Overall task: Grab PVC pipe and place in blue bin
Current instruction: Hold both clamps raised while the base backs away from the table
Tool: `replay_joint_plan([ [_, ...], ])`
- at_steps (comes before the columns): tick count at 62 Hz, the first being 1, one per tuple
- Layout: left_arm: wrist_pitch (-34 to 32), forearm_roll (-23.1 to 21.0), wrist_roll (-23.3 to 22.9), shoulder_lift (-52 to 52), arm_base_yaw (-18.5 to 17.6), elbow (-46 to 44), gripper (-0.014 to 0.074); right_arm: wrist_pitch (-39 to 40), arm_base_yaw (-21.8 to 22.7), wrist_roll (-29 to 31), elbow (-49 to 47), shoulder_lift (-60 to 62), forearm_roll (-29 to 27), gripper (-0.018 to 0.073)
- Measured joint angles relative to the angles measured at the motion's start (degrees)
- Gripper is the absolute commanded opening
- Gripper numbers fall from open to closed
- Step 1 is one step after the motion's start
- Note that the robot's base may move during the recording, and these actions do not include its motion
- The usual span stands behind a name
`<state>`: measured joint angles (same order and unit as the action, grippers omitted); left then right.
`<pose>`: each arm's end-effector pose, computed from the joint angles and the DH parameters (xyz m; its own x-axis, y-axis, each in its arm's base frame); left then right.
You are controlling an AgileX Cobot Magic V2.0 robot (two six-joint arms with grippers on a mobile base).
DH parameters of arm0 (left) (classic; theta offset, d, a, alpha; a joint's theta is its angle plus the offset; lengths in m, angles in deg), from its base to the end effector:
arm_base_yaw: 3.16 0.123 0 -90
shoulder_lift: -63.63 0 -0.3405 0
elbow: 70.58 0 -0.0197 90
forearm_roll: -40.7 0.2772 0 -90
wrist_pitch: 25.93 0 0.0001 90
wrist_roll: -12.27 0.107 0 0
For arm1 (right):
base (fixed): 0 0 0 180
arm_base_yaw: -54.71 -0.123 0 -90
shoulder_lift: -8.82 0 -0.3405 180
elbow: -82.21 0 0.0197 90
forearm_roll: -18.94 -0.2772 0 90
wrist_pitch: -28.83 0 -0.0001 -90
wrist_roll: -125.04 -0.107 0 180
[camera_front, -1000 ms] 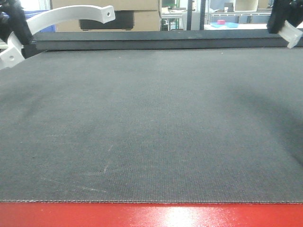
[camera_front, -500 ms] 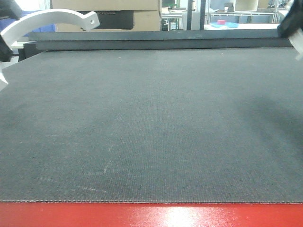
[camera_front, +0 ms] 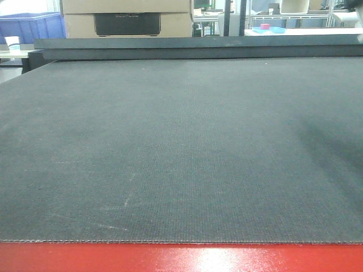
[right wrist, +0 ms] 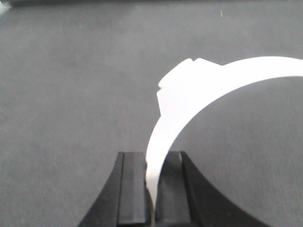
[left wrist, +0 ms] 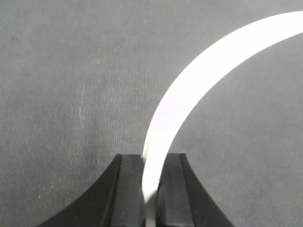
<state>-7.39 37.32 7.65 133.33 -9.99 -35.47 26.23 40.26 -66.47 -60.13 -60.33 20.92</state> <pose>0.2423 -0.0310 0.3317 -0.5586 -0.0702 -0.8264 0.0589 0.9905 -0.1240 0.2429 0.0624 0.3442 -0.3584 0.0786 -0.9302 -0.1914 0.9691 0.1557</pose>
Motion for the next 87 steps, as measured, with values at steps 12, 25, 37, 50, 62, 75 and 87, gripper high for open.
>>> replay_joint_plan([
  [12,-2.72,0.0,0.0,-0.56,0.0,0.04,-0.0111,4.24,0.0,0.0,0.0,0.0,-0.72,-0.0162],
  [25,-5.24,0.1,0.0,-3.06,0.0,0.13,-0.0111,3.63,0.0,0.0,0.12,1.31,-4.89,-0.0162],
  [37,-8.82,4.81,0.0,-11.37,0.0,0.18,-0.0111,-0.31,3.05,0.0,0.12,6.87,-1.08,-0.0162],
  [50,-11.04,6.74,0.0,-18.14,0.0,2.22,-0.0111,-6.09,8.51,0.0,0.76,13.69,2.55,-0.0162],
  [62,-12.44,6.98,0.0,-22.37,0.0,9.25,-0.0111,-3.71,9.0,0.1,6.32,20.53,3.96,-0.0162],
  [75,-14.7,6.98,0.0,-27.24,0.0,14.13,-0.0111,-3.44,9.0,0.1,12.36,29.15,4.08,-0.0162],
  [87,-15.44,6.6,0.0,-28.18,0.0,14.68,-0.0111,-5.13,9.0,0.66,13.0,36.16,4.76,-0.0162],
])
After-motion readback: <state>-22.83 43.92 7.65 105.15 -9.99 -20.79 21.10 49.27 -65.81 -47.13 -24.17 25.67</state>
